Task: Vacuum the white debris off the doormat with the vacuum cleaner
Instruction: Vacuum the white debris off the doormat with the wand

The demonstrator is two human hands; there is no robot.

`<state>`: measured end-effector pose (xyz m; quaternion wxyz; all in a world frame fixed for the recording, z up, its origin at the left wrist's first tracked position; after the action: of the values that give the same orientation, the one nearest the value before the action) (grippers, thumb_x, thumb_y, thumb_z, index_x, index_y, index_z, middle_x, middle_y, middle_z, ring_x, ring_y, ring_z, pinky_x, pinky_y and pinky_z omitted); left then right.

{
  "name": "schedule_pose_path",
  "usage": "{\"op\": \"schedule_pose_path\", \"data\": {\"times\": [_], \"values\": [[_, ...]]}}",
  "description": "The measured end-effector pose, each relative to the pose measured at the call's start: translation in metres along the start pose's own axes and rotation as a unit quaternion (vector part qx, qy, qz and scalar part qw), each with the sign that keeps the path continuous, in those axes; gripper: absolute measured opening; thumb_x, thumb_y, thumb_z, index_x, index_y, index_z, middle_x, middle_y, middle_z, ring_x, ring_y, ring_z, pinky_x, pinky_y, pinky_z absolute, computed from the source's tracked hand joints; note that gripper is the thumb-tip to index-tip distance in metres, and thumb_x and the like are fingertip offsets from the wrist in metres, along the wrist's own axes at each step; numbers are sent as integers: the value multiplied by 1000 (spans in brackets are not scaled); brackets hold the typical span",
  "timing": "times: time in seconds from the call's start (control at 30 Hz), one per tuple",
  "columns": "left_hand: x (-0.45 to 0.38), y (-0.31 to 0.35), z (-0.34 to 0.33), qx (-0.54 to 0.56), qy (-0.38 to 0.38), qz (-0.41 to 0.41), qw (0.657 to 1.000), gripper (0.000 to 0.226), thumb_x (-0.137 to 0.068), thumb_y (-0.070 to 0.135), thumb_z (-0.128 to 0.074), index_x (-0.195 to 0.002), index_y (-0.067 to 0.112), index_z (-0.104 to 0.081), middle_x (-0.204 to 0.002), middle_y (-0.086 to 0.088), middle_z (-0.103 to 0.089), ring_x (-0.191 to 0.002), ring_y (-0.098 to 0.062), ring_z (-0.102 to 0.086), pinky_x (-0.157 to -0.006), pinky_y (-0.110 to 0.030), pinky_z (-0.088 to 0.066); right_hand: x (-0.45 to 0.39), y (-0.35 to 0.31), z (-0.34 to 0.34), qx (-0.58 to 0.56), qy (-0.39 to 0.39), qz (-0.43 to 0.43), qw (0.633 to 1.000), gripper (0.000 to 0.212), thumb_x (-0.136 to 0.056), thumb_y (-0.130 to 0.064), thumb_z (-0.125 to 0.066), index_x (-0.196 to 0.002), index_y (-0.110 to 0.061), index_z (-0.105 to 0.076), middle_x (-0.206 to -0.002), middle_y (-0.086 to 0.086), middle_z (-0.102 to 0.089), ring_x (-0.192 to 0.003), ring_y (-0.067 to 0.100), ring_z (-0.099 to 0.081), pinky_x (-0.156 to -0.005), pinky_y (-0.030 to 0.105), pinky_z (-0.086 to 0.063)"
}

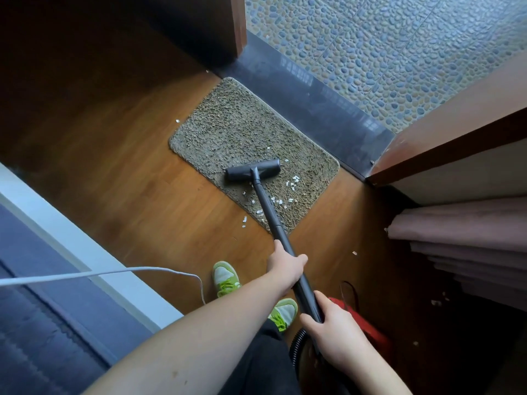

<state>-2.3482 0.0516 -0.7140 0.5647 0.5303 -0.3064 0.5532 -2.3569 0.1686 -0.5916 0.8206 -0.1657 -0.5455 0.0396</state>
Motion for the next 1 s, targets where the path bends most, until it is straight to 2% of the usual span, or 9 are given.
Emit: {"op": "schedule_pose_path", "data": {"times": [0.13, 0.23, 0.37, 0.47, 0.57, 0.67, 0.87, 1.0], "values": [[6, -12, -9, -15, -2, -5, 1000, 86, -89, 34, -60, -158, 24, -10, -145, -11, -46, -124, -31, -53, -103, -40, -46, 7, 15, -9, -32, 4, 0, 999, 22, -90, -32, -54, -111, -26, -53, -77, -1, -61, -60, 7, -55, -56, 18, -42], [10, -20, -15, -17, -4, -7, 1000, 85, -89, 33, -60, -158, 23, -10, -143, -12, -48, -123, -31, -53, -103, -40, -47, 13, 23, -14, -63, 2, 1, 998, 17, -88, -31, -54, -106, -30, -53, -66, -4, -56, -49, 0, -52, -53, 14, -41], [16, -28, -23, -26, -8, -4, 1000, 85, -89, 34, -59, -158, 24, -11, -144, -12, -47, -124, -31, -53, -102, -39, -47, 21, 31, -18, -77, 4, -1, 997, 42, -89, -32, -55, -130, -38, -50, -73, -10, -62, -60, -12, -56, -59, 6, -43], [18, -32, -27, -32, -9, -2, 999, 85, -88, 33, -59, -158, 25, -10, -143, -11, -48, -122, -31, -54, -101, -38, -47, 22, 37, -21, -82, 2, -9, 997, 49, -89, -33, -55, -136, -42, -46, -80, -10, -65, -65, -9, -59, -60, 6, -43], [18, -33, -29, -37, -8, 1, 999, 85, -89, 34, -58, -158, 25, -10, -144, -11, -47, -123, -31, -54, -102, -38, -47, 19, 39, -24, -78, -2, -8, 997, 47, -89, -35, -54, -134, -44, -45, -82, -9, -65, -69, -3, -61, -60, 9, -44], [16, -32, -28, -41, -4, 2, 999, 85, -88, 35, -59, -157, 27, -10, -143, -11, -48, -121, -32, -55, -100, -42, -49, 16, 40, -26, -85, -8, -5, 996, 39, -88, -32, -53, -126, -43, -49, -80, -6, -65, -66, 1, -60, -56, 8, -42], [12, -30, -26, -52, 1, 1, 999, 84, -89, 33, -58, -158, 25, -10, -145, -11, -46, -123, -31, -53, -100, -38, -48, 12, 39, -24, -74, -12, -7, 997, 25, -88, -31, -53, -110, -43, -48, -78, -4, -64, -68, 4, -60, -57, 12, -43], [10, -29, -25, -25, 0, 10, 1000, 83, -90, 32, -59, -158, 27, -12, -147, -10, -44, -123, -31, -53, -100, -40, -49, 10, 37, -25, -55, -17, -11, 998, 26, -90, -30, -51, -115, -35, -47, -78, -4, -61, -66, 6, -57, -54, 13, -42]]}}
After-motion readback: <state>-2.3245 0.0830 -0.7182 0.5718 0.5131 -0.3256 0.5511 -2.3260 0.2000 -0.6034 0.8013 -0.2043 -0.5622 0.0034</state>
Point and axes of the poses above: each hand's wrist, its own x-axis away from the middle knuckle, its own z-axis out of the back of the hand, y = z × x, the point moved 7 cm from there along -x, towards the middle knuckle
